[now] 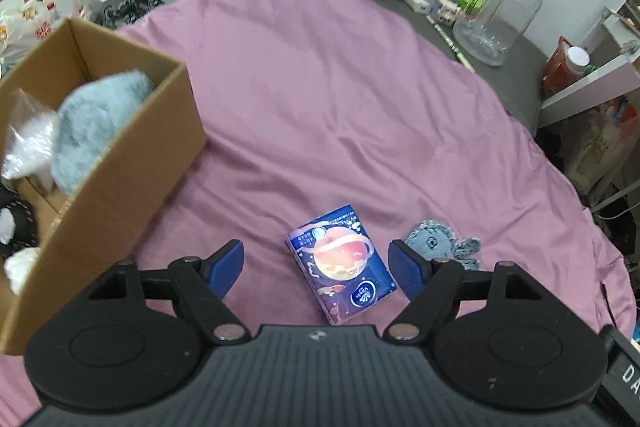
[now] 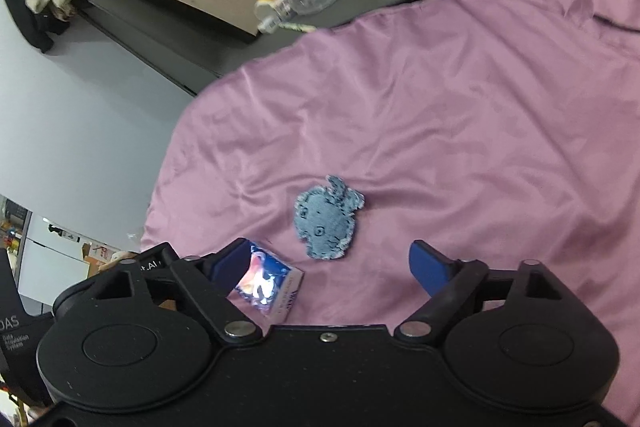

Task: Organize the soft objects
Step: 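Close the left gripper on the tissue pack while the right grasps the denim plush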

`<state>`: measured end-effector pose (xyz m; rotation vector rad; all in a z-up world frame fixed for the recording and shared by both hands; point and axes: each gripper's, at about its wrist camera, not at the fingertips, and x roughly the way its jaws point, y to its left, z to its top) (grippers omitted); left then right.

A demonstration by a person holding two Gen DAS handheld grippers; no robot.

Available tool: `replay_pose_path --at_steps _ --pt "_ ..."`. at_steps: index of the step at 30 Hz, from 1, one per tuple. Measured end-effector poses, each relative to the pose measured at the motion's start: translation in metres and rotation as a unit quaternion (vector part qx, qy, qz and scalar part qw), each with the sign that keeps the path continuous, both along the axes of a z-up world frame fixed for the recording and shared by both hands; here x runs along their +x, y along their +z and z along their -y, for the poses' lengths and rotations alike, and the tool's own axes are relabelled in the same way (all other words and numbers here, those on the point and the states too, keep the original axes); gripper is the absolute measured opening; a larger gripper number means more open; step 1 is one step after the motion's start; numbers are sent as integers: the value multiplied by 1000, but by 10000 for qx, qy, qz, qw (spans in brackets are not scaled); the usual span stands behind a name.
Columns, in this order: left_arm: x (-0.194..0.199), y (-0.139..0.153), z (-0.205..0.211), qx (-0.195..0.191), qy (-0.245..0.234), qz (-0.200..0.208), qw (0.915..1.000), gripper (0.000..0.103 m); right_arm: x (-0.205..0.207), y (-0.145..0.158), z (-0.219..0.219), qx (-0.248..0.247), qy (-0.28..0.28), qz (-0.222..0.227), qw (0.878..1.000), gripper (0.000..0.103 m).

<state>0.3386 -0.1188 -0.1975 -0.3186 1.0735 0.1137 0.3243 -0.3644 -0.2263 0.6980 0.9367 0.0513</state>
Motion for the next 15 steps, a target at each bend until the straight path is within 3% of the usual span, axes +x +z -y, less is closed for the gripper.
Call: replay_pose_path --at_steps 10,15 --pt "19 -37 8 -364 62 -191 9991 77 18 -32 1 425 -216 -224 9986 72" --pt "22 -49 6 -412 103 -223 9988 67 24 -35 -4 377 -186 -222 9989 72"
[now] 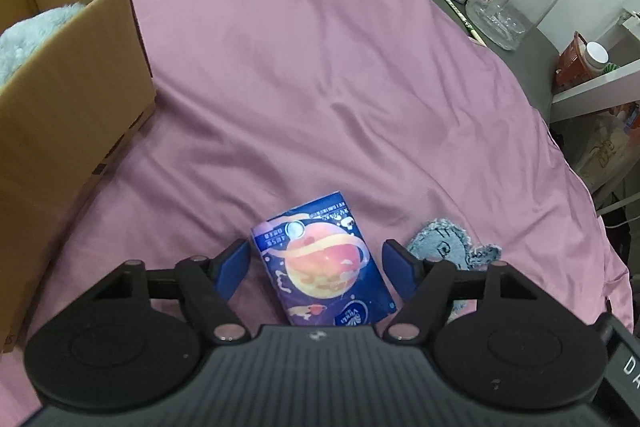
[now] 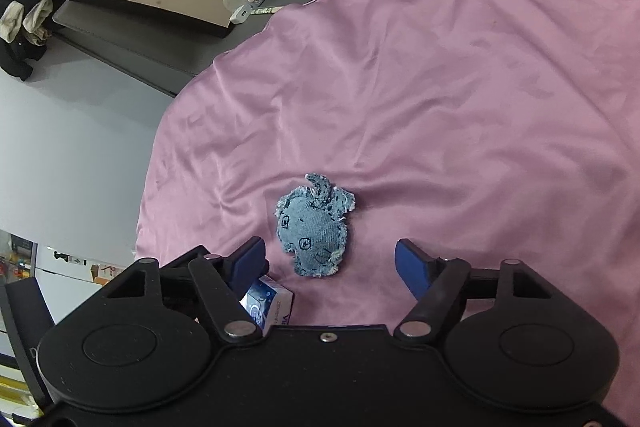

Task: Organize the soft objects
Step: 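Close the left gripper on the tissue pack while the right grasps the denim plush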

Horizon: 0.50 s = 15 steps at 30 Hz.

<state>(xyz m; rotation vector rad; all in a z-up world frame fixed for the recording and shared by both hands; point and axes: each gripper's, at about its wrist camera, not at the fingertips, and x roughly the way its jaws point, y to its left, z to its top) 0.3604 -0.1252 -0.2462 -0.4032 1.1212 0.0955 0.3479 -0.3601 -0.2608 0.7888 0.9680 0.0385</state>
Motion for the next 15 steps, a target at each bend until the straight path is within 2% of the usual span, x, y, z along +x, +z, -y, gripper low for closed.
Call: replay_pose_path --at_steps 2,6,11,13,14,15 --pt "-1 0 -2 -15 15 69 10000 59 3 -2 -3 -47 -10 -9 10000 71" --pt "-2 2 -11 -201 57 175 9996 57 6 -3 -12 -220 30 76 9997 71" --pt "-4 14 -26 -237 26 171 9996 56 13 -6 -29 -569 143 187 9981 71" --pt "-5 19 -33 -191 -6 189 9996 56 14 -5 -35 -723 174 248 9969 67" --pt "-6 21 -37 -195 6 181 9996 57 15 -6 -36 -813 181 210 9963 49" --pt "-7 23 -42 -205 37 172 9996 57 17 -8 -37 -904 210 103 9956 26"
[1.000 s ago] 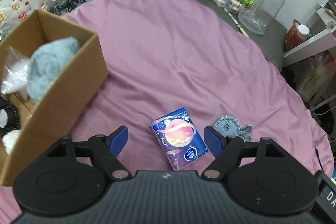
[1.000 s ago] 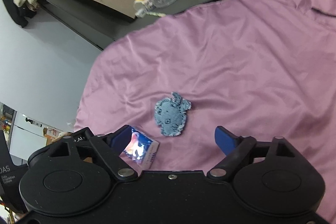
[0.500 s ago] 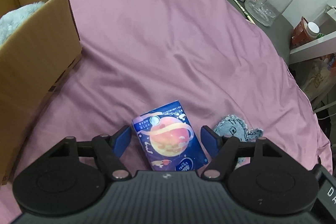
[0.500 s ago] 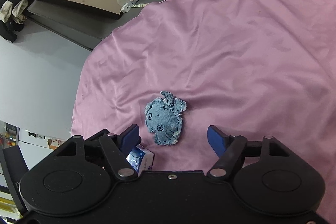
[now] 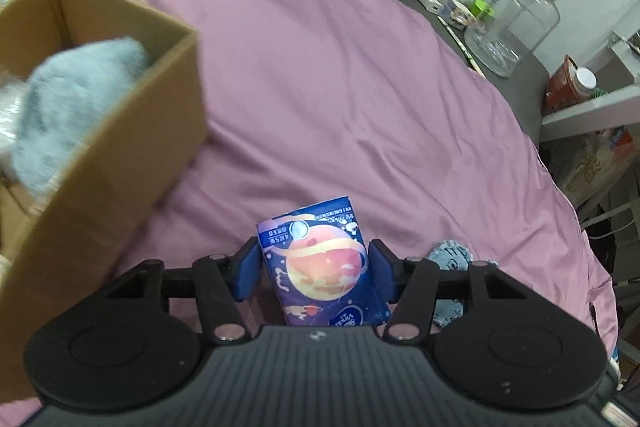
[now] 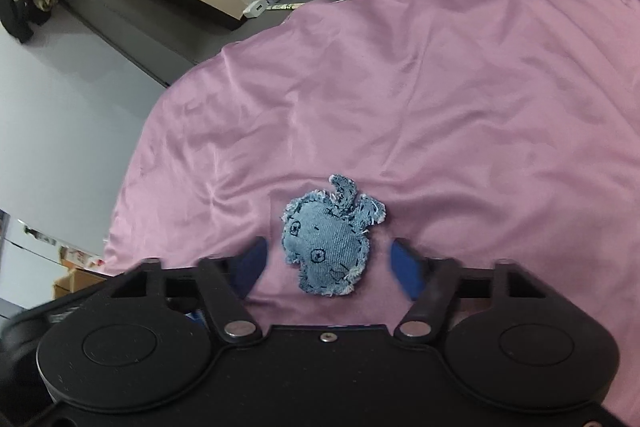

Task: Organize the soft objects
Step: 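Close the left gripper on the tissue pack while the right grasps the denim plush, then carry the tissue pack and denim plush into the box and open both grippers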

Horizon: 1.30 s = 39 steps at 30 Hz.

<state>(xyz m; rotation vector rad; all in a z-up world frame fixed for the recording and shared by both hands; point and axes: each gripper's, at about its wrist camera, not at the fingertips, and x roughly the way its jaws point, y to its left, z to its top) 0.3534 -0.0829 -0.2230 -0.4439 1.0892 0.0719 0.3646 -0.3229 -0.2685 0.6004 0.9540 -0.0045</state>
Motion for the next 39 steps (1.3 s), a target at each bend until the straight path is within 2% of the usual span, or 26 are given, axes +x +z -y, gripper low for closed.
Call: replay_pose_path --at_steps 6,9,16,19,30,39 --pt "-12 22 -19 27 11 103 9999 57 -11 15 -3 -225 -31 27 9997 23" --pt "-20 33 -21 28 -121 180 9998 57 -17 24 -3 -231 -82 -5 9997 23" --pt "-40 61 -24 45 -406 325 9986 57 -40 60 -8 -308 25 285 9991 23" --pt "-50 72 -26 75 -499 391 9980 57 -50 69 -8 -420 -26 280 9987 24" --pt "-79 108 -42 199 -703 681 9950 57 -95 107 -19 -557 20 655 9963 24" --pt "-100 141 -65 408 -907 1053 9895 57 -118 147 -46 -747 423 1115 9900 24"
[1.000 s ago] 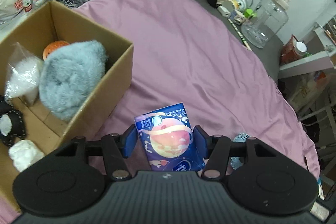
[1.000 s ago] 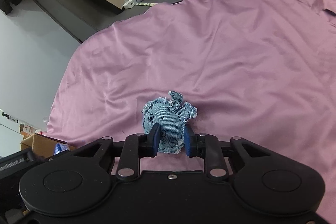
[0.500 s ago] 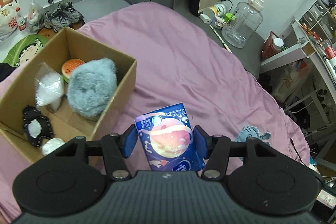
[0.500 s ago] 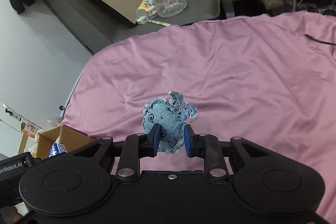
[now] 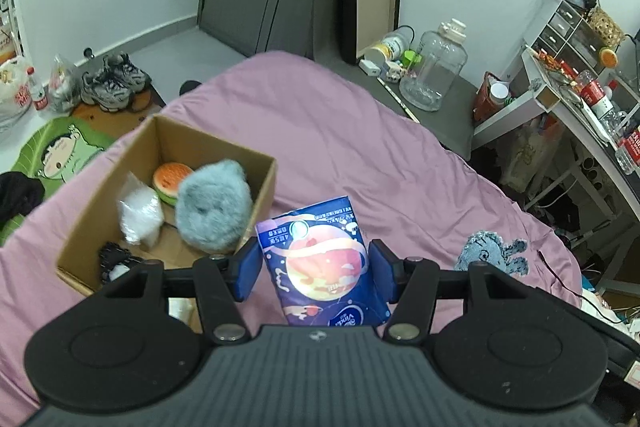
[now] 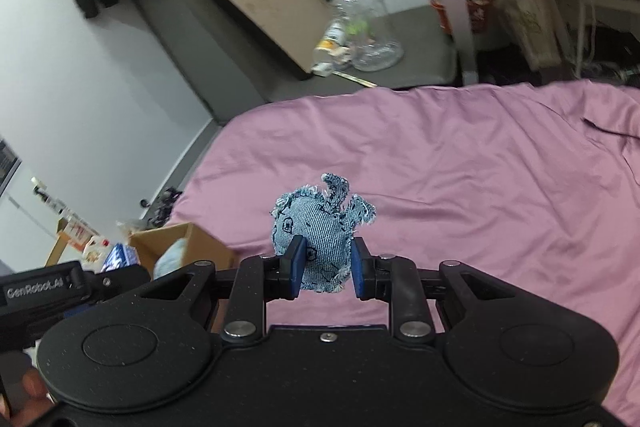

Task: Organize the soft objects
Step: 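Carry the tissue pack and denim plush into the box and open both grippers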

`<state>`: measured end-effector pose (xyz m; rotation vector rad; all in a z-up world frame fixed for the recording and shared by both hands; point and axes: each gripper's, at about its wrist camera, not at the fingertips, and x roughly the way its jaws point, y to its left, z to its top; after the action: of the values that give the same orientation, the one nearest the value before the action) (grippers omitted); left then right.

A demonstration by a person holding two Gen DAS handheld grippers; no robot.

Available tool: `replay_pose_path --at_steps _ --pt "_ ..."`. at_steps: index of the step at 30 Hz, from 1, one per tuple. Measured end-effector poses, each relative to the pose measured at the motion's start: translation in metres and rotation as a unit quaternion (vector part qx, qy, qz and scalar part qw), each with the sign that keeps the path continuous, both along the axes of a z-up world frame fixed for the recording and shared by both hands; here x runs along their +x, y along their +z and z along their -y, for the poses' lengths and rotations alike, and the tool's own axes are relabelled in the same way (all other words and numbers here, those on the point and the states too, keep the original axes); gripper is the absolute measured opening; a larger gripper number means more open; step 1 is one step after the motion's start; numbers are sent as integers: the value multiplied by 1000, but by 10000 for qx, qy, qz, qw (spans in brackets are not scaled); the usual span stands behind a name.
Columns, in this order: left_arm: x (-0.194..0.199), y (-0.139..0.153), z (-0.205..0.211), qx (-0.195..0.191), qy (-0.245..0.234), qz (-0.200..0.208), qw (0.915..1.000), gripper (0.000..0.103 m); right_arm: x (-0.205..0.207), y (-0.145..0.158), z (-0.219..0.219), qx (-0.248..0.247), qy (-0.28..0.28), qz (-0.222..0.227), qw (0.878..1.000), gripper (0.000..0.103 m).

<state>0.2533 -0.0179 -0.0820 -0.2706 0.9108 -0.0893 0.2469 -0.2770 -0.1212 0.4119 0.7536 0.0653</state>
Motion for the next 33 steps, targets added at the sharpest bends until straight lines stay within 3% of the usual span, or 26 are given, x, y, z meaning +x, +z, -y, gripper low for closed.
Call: replay_pose_path --at_steps 14,33 --pt "-5 14 -59 332 37 112 9994 57 -9 26 -38 -79 331 303 9990 24" --pt "21 -23 -107 393 233 -195 9988 57 -13 43 -85 -260 825 515 9949 24"
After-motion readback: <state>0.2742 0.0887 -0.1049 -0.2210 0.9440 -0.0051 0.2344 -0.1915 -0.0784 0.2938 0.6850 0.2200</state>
